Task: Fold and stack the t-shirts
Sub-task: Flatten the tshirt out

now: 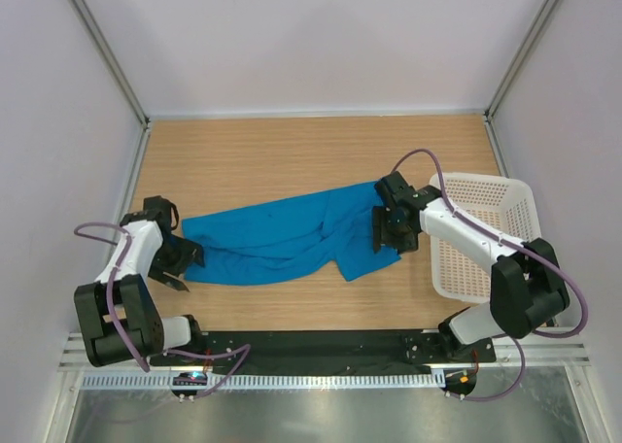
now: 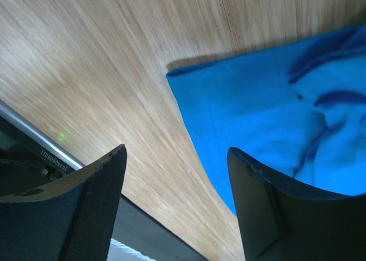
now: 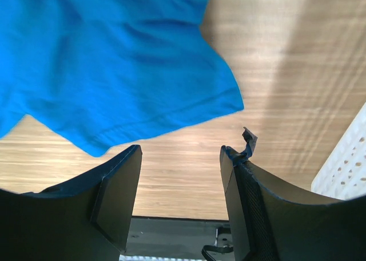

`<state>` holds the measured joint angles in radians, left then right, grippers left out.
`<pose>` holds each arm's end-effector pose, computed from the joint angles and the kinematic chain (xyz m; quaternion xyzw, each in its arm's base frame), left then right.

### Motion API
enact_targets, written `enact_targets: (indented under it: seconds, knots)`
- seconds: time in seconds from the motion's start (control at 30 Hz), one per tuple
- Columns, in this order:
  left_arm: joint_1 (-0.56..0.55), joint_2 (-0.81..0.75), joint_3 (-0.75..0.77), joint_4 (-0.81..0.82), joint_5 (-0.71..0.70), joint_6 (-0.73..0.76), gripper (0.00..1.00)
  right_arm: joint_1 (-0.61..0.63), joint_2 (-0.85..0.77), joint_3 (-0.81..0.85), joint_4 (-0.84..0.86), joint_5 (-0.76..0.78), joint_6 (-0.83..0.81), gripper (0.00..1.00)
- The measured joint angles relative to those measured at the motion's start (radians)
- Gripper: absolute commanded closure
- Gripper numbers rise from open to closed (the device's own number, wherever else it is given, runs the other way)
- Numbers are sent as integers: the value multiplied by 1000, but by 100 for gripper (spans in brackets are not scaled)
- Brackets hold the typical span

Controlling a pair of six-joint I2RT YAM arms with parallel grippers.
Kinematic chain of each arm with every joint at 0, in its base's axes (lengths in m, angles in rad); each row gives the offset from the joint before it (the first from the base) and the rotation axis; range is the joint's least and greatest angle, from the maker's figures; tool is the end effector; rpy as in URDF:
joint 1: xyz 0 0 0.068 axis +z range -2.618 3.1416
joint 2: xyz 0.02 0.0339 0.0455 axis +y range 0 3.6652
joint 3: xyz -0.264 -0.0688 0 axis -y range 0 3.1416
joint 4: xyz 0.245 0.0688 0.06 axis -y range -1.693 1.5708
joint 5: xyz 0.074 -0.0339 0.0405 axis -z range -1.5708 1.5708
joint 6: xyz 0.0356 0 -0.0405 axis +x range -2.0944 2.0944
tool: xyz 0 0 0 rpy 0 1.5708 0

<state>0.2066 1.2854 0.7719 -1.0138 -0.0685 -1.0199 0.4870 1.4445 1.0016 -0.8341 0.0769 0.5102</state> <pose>0.1887 0.0420 0.1893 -0.5757 0.8167 0.0228 0.0335 0.2359 0.1218 0.2198 0.0171 0.9884 0.0365 0.1466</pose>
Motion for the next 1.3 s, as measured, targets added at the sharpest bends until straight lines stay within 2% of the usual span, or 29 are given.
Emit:
enact_targets:
  seconds: [0.13,0.43,0.67,0.73,0.77,0.83,0.87,0.97,1.13,1.3]
  knots:
    - [23,55,3,21,-5,-3,35,-13,0,-50,-5,-20,8,36]
    - [95,107,8,48,-25,3,41,-48,-25,-52,3,-28,14,36]
    - [108,197,5,110,-19,11,47,-66,-26,-52,1,-28,14,36]
    - [110,204,5,115,-6,13,53,-70,-26,-52,1,-28,14,36]
    - [110,205,4,121,1,15,62,-71,-26,-52,1,-28,14,36]
    - [111,209,4,135,13,18,75,-73,-24,-52,1,-28,14,36]
    - [112,214,5,143,22,18,86,-74,-23,-53,2,-28,13,36]
    - [116,226,13,158,47,32,98,-80,-10,-56,7,-27,13,36]
    - [120,237,21,156,60,45,100,-90,47,-67,45,-37,9,39]
    - [123,234,20,158,66,59,100,-95,151,-60,67,-5,-32,48]
